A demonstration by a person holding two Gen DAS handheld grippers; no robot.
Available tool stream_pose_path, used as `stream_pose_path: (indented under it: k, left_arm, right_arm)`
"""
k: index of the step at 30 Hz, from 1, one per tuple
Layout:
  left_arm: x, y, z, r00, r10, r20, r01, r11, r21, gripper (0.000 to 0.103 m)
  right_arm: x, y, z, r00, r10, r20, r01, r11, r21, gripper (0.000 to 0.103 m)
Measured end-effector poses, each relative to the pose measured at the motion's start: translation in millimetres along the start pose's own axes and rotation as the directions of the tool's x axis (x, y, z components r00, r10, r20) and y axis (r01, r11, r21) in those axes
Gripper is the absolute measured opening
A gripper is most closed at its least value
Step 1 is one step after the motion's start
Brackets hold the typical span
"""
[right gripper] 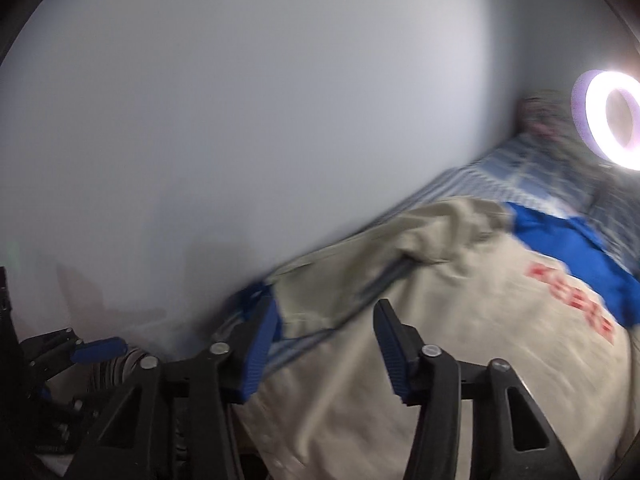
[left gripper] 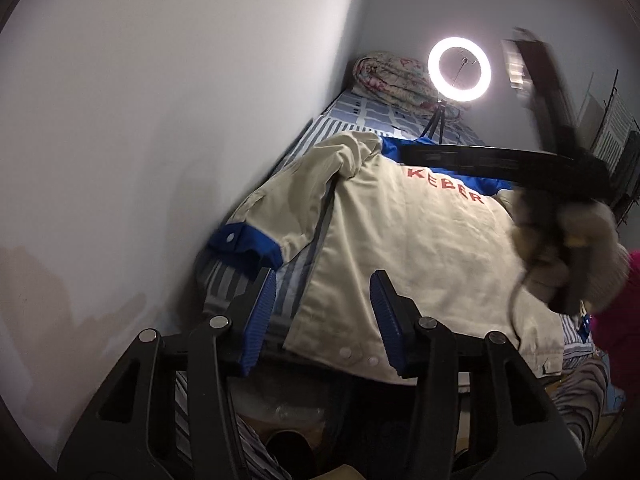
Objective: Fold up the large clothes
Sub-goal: 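Grasp the blue sleeve cuff with the right tool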
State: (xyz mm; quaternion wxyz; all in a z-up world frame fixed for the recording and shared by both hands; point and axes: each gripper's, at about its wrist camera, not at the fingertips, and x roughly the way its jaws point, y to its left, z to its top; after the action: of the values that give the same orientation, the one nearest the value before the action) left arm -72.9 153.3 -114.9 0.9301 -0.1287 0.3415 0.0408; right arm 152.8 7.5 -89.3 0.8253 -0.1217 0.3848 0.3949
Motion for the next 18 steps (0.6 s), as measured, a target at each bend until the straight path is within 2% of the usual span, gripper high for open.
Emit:
stream_pose_path:
  k: [7, 10, 11, 14, 18]
  left_arm:
    - [-5.4, 21.8, -6.5, 0.999, 0.048, 0.000, -0.048, 0.998, -0.046, 0.050]
    - [-6.2, 31.0, -9.7, 0.998, 0.064, -0.004, -0.064, 0.995, -0.078, 0.050]
    - [-7.0, 33.8, -11.1, 0.998, 0.070, -0.004, -0.070, 0.994, -0.089, 0.050]
    - [-9.6, 40.5, -14.6, 0.996, 0.083, -0.006, -0.084, 0.990, -0.115, 0.050]
    - [-9.1, 49.9, -16.6, 0.995, 0.098, -0.013, -0.098, 0.986, -0.132, 0.050]
  right_arm:
    - [89.2, 47.5, -0.8, 0.983, 0.120, -0.139, -0.134, 0.986, -0.101, 0.051]
    - [121.3, 72.4, -8.0, 0.969, 0.136, -0.205, -0.173, 0.970, -0.172, 0.060]
    - [130.1, 78.2, -10.8, 0.965, 0.139, -0.223, -0.183, 0.965, -0.190, 0.063]
    - [159.3, 90.6, -20.3, 0.950, 0.136, -0.282, -0.204, 0.953, -0.225, 0.063]
    - [194.9, 98.5, -29.2, 0.938, 0.086, -0.335, -0.179, 0.950, -0.256, 0.063]
